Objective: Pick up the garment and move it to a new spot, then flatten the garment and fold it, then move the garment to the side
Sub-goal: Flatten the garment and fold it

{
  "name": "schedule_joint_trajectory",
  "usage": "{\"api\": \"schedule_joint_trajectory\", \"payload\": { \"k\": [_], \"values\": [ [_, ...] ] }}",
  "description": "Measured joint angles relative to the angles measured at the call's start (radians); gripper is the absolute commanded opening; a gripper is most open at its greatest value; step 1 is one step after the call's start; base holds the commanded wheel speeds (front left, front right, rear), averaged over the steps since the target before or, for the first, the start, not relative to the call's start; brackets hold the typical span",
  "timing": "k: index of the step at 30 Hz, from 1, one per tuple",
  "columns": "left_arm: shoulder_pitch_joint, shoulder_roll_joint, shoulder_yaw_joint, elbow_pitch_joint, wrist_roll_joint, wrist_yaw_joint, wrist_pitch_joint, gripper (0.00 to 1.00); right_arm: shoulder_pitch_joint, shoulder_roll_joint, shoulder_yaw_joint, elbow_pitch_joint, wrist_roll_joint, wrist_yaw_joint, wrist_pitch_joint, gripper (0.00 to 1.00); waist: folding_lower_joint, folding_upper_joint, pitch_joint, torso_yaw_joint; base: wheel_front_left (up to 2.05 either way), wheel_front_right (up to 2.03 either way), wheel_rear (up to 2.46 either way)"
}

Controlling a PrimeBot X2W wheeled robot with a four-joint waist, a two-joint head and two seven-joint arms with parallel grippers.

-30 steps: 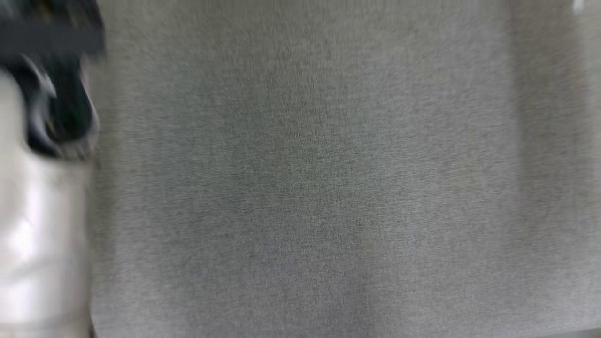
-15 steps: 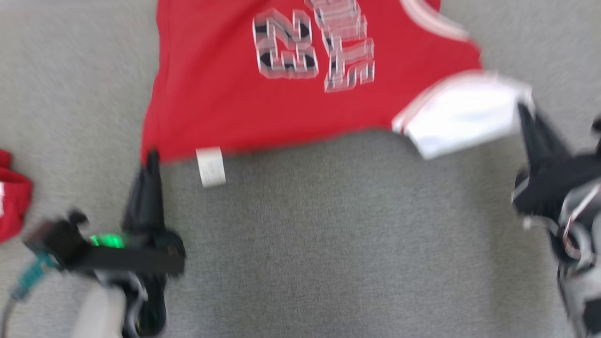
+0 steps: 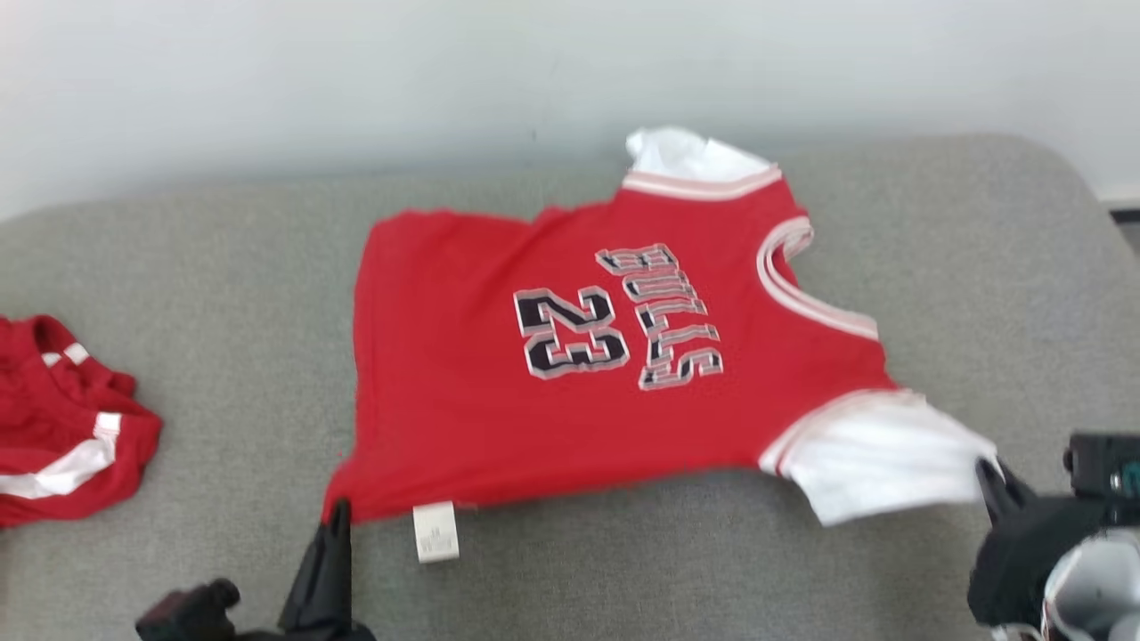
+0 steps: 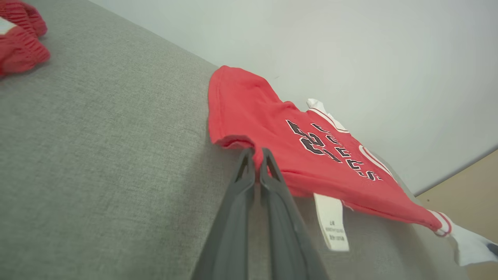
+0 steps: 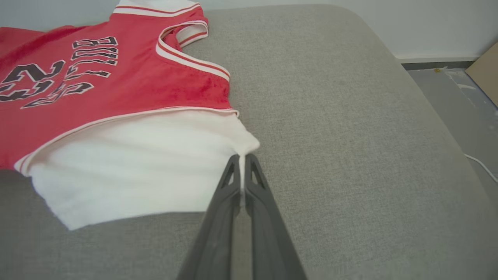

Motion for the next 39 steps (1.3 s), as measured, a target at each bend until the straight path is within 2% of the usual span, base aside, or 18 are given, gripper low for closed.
{"api": "schedule_joint_trajectory", "payload": {
  "k": [6, 13, 24, 31, 39],
  "values": [
    [0.051, 0.016, -0.027, 0.033, 0.047, 0.021, 0.008, 0.0, 0.1, 0.046, -0.049, -0.021, -0.055, 0.0, 0.049, 0.0, 0.0001, 0.0, -0.056, 0.002, 0.0, 0.0, 0.0],
    [0.109, 0.042, -0.065, 0.056, 0.095, 0.058, 0.046, 0.0, 0.185, 0.083, -0.047, 0.016, -0.073, 0.0, 0.051, 0.0, 0.0002, 0.0001, -0.096, 0.003, 0.0, 0.0, 0.0],
    [0.147, 0.086, -0.116, 0.057, 0.148, 0.104, 0.153, 0.0, 0.236, 0.105, -0.046, 0.043, -0.11, 0.0, 0.099, 0.0, 0.0003, 0.0002, -0.096, 0.007, 0.0, 0.0, 0.0],
    [0.142, 0.072, -0.109, 0.043, 0.107, 0.087, 0.153, 0.0, 0.181, 0.107, -0.035, 0.021, -0.102, 0.0, 0.073, 0.0, 0.0003, 0.0003, -0.08, 0.006, 0.0, 0.0, 0.0],
    [0.012, 0.049, -0.113, 0.058, 0.086, 0.079, 0.19, 0.0, 0.055, 0.086, 0.013, 0.056, -0.082, 0.0, 0.027, 0.0, 0.0003, 0.0003, -0.058, 0.007, 0.0, 0.0, 0.0]
  ]
}}
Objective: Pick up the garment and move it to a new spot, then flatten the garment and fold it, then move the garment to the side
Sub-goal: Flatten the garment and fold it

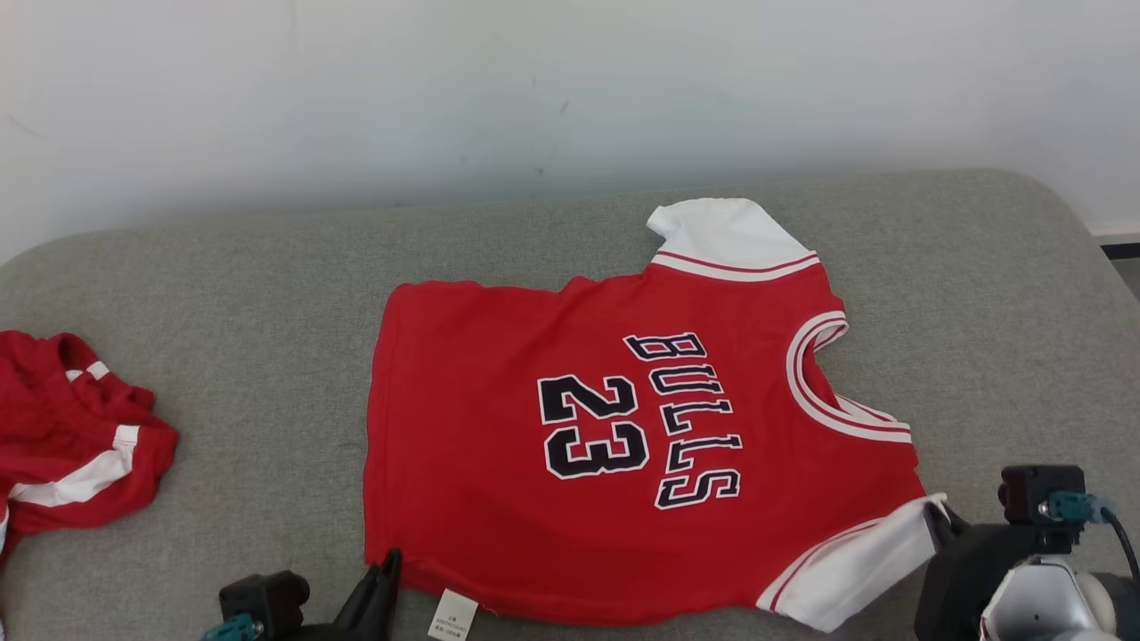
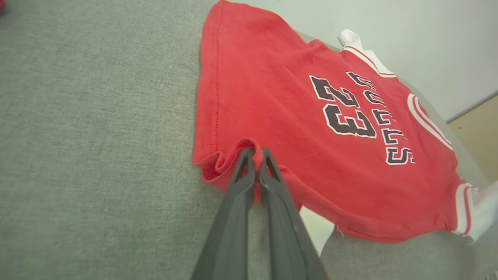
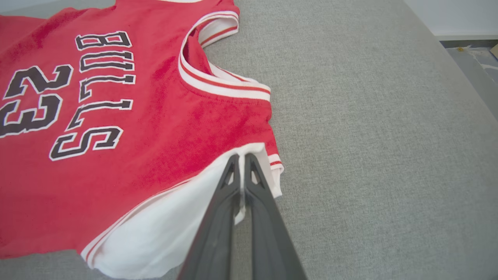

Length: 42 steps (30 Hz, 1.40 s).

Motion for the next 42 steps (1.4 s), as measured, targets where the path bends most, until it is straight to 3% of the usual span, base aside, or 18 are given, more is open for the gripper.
{"api": "schedule_joint_trajectory", "payload": {
  "k": [7, 21, 42],
  "values": [
    [-0.094, -0.016, 0.002, 0.034, -0.013, 0.021, 0.044, 0.0, -0.141, -0.031, 0.042, 0.064, 0.031, 0.0, -0.034, 0.0, 0.0001, 0.0, 0.019, -0.004, 0.0, 0.0, 0.0],
    [-0.237, -0.031, 0.011, 0.137, 0.011, 0.11, 0.029, 0.0, -0.357, -0.103, 0.136, 0.275, 0.046, 0.0, -0.159, 0.0, 0.0001, 0.0001, 0.073, 0.003, 0.0, 0.0, 0.0],
    [-0.34, -0.037, -0.011, 0.215, 0.014, 0.098, 0.0, 0.0, -0.463, -0.111, 0.137, 0.406, 0.045, 0.0, -0.234, 0.0, 0.0001, 0.0, 0.114, 0.019, 0.0, 0.0, 0.0]
  ]
}}
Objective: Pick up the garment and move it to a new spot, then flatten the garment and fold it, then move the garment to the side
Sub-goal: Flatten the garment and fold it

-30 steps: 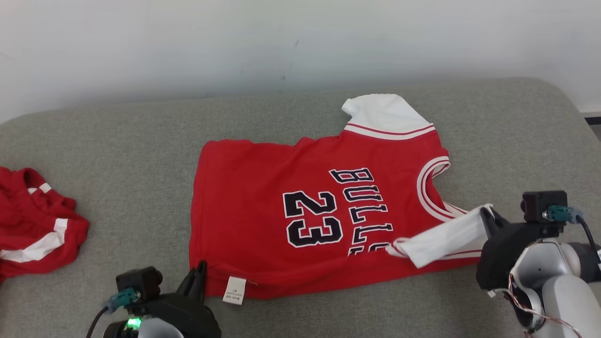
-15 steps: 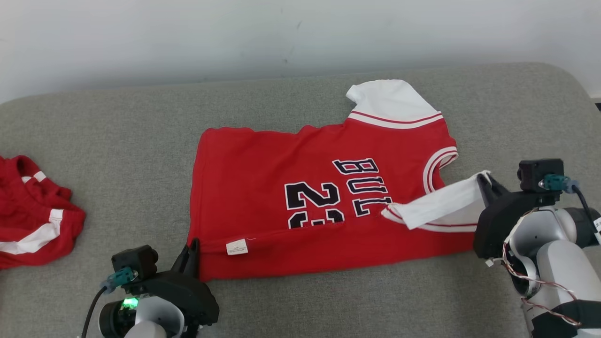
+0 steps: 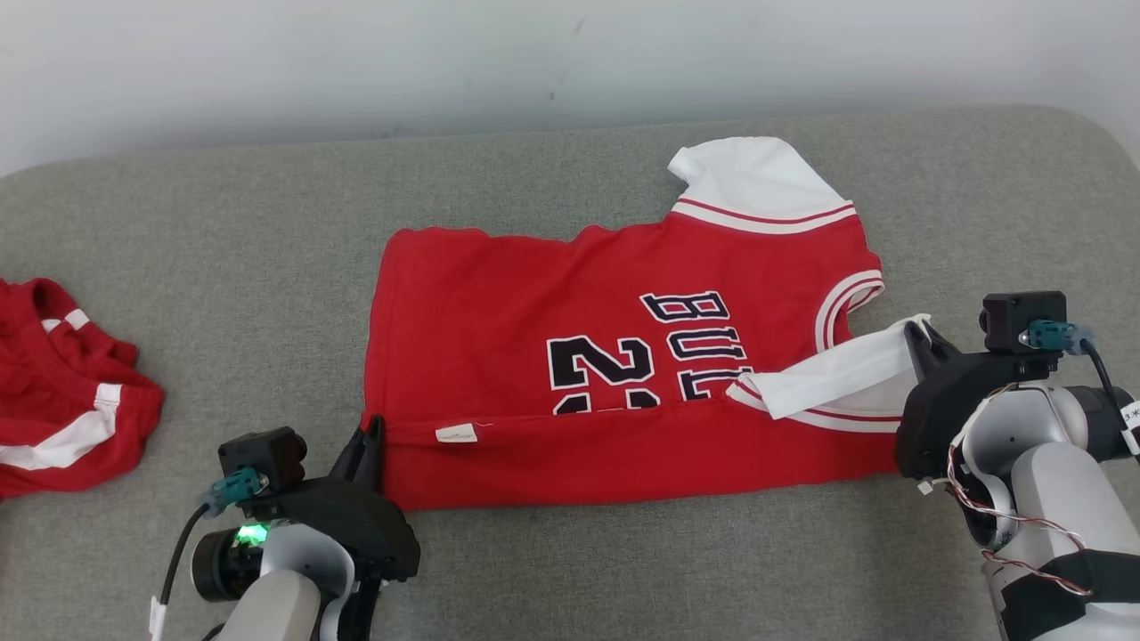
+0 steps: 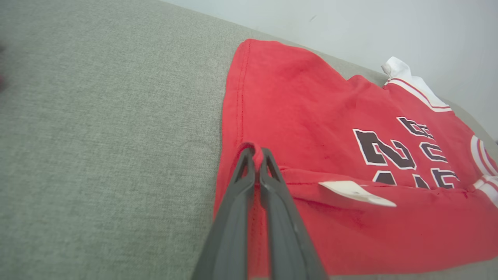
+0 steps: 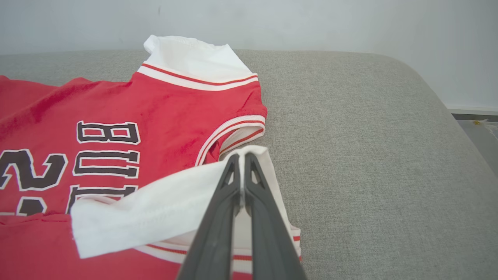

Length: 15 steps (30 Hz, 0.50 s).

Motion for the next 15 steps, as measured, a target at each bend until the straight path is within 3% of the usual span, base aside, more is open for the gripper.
{"api": "schedule_joint_trajectory", "payload": {
  "k": [1, 2, 3, 4, 5, 6, 7, 15],
  "values": [
    [-0.006, -0.001, -0.002, 0.006, 0.0, -0.001, -0.003, 0.09, -0.001, 0.002, -0.002, 0.006, -0.003, 0.0, -0.004, 0.15, 0.0, 0.0, 0.0, 0.0, 0.0, 0.0, 0.0],
    [-0.011, -0.002, -0.004, 0.012, 0.0, -0.001, -0.007, 0.37, -0.003, 0.006, -0.003, 0.011, -0.005, 0.0, -0.009, 0.66, -0.0001, 0.0, -0.001, 0.0, 0.0, 0.0, 0.0],
    [-0.015, -0.002, -0.005, 0.021, 0.001, -0.001, -0.011, 0.48, -0.007, 0.008, -0.003, 0.015, -0.005, 0.0, -0.019, 1.0, -0.0001, 0.0, -0.002, 0.0, 0.0, 0.0, 0.0],
    [-0.019, -0.003, -0.006, 0.029, 0.001, -0.001, -0.014, 0.47, -0.011, 0.01, -0.002, 0.019, -0.005, 0.0, -0.027, 1.0, -0.0001, 0.0, -0.003, 0.0, 0.0, 0.0, 0.0],
    [-0.022, -0.004, -0.008, 0.037, 0.002, -0.001, -0.017, 0.58, -0.014, 0.011, -0.002, 0.02, -0.006, 0.0, -0.041, 1.0, -0.0001, 0.0, -0.005, 0.0, 0.0, 0.0, 0.0],
    [-0.026, -0.004, -0.009, 0.045, 0.004, 0.0, -0.025, 0.89, -0.016, 0.012, -0.002, 0.022, -0.005, 0.0, -0.055, 1.0, -0.0001, 0.0, -0.007, -0.001, 0.0, 0.0, 0.0],
    [-0.029, -0.005, -0.008, 0.053, 0.006, 0.002, -0.03, 1.0, -0.017, 0.012, 0.001, 0.024, -0.005, 0.0, -0.066, 1.0, -0.0001, 0.0001, -0.009, -0.001, 0.0, 0.0, 0.0],
    [-0.025, 0.015, -0.012, 0.08, 0.033, 0.026, -0.093, 1.0, -0.015, 0.015, -0.005, 0.02, 0.016, 0.0, -0.132, 1.0, -0.0002, 0.0, -0.036, -0.003, 0.0, 0.0, 0.0]
  ]
}}
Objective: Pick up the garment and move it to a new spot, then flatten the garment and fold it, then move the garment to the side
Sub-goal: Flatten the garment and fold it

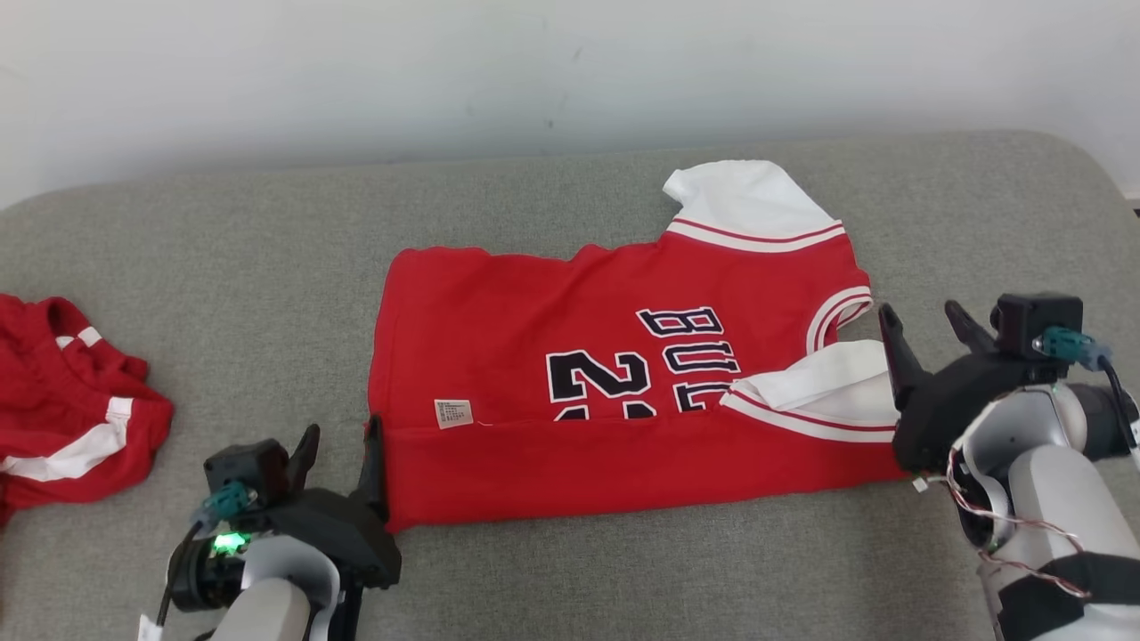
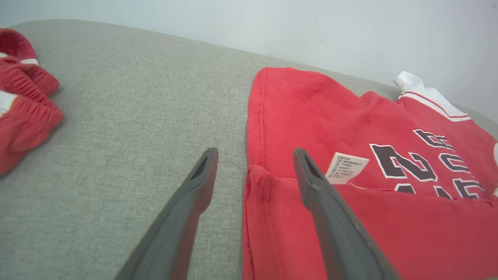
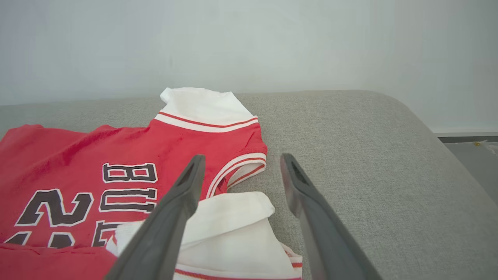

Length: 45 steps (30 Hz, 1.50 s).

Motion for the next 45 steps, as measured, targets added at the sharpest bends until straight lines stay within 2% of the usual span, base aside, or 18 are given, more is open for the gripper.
{"api": "schedule_joint_trajectory", "payload": {
  "k": [7, 13, 20, 32, 33, 34, 35, 36, 45],
  "values": [
    [0.082, 0.021, -0.045, -0.014, 0.037, 0.008, 0.005, 1.0, 0.13, -0.001, -0.057, -0.031, 0.011, 0.0, 0.099, 1.0, -0.0001, 0.0, -0.025, 0.002, 0.0, 0.0, 0.0],
    [0.134, 0.023, -0.083, -0.035, 0.065, 0.036, 0.024, 1.0, 0.215, 0.022, -0.109, -0.076, 0.003, 0.0, 0.174, 1.0, -0.0001, 0.0, -0.015, -0.004, 0.0, 0.0, 0.0],
    [0.103, 0.02, -0.108, -0.027, 0.097, 0.054, 0.007, 1.0, 0.193, 0.03, -0.137, -0.069, -0.04, 0.0, 0.207, 1.0, 0.0, 0.0, 0.025, -0.01, 0.0, 0.0, 0.0],
    [0.046, 0.016, -0.134, 0.008, 0.108, 0.054, 0.023, 1.0, 0.08, 0.055, -0.193, 0.077, -0.067, 0.0, 0.249, 1.0, -0.0001, -0.0001, 0.088, 0.011, 0.0, 0.0, 0.0],
    [0.043, 0.015, -0.134, 0.012, 0.103, 0.049, 0.03, 1.0, 0.075, 0.056, -0.194, 0.086, -0.06, 0.0, 0.254, 0.95, -0.0001, -0.0001, 0.09, 0.014, 0.0, 0.0, 0.0],
    [0.042, 0.013, -0.132, 0.012, 0.095, 0.045, 0.035, 0.82, 0.072, 0.056, -0.194, 0.093, -0.046, 0.0, 0.261, 0.51, -0.0001, -0.0003, 0.092, 0.018, 0.0, 0.0, 0.0],
    [0.043, 0.01, -0.132, 0.014, 0.09, 0.043, 0.037, 0.44, 0.071, 0.056, -0.194, 0.1, -0.034, -0.001, 0.263, 0.36, -0.0002, -0.0003, 0.092, 0.02, 0.0, 0.0, 0.0],
    [0.043, 0.007, -0.132, 0.016, 0.085, 0.042, 0.047, 0.0, 0.072, 0.056, -0.191, 0.103, -0.027, -0.002, 0.266, 0.0, -0.0001, -0.0003, 0.091, 0.023, 0.0, 0.0, 0.0],
    [0.096, 0.006, -0.136, 0.011, 0.065, 0.038, 0.053, 0.0, 0.155, 0.061, -0.202, 0.051, 0.028, 0.0, 0.217, 0.0, 0.0, -0.0001, 0.041, 0.024, 0.0, 0.0, 0.0]
  ]
}}
